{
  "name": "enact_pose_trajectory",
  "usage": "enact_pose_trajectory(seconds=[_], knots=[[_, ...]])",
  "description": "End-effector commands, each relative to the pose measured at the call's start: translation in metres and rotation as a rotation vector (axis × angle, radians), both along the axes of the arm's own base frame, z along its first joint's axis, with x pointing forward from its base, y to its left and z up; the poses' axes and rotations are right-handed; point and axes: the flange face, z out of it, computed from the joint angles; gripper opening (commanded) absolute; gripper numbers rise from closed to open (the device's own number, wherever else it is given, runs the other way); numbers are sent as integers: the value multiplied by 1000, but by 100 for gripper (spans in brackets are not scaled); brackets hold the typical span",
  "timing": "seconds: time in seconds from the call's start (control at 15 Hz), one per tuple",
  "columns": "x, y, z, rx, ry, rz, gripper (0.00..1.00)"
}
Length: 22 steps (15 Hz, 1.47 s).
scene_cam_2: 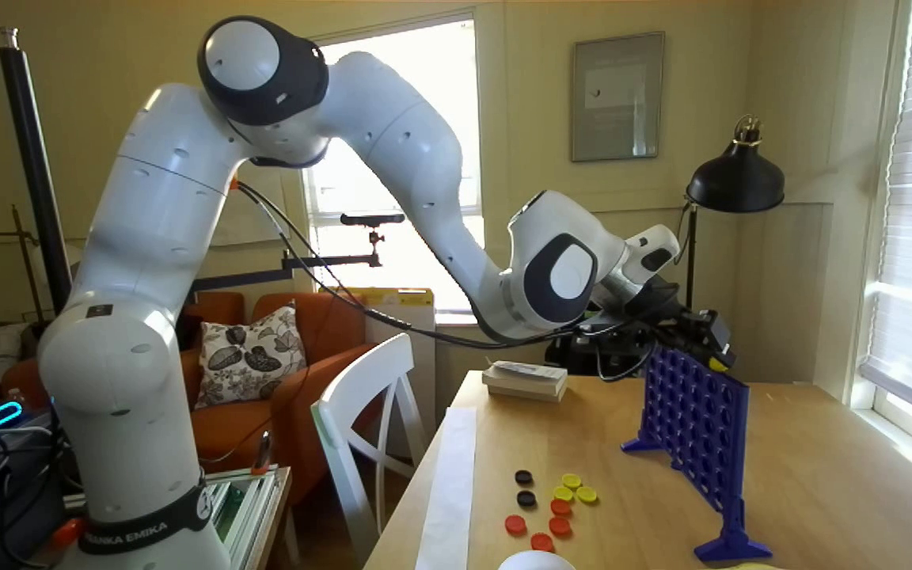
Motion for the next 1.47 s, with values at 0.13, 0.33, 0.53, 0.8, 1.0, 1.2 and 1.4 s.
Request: enact_pose_trajectory(seconds=[0.13, 0.33, 0.53, 0.8, 1.0, 1.2, 1.4], knots=[[-1, 0, -8, 10, 8, -15, 10], [-1, -2, -10, 12, 14, -20, 10], [-2, -2, -13, 19, 26, -25, 10], [-2, -1, -14, 30, 32, -26, 10], [-2, -2, -15, 41, 39, -31, 10], [-2, -2, -15, 47, 42, -35, 10], [-3, -2, -15, 52, 40, -41, 10]])
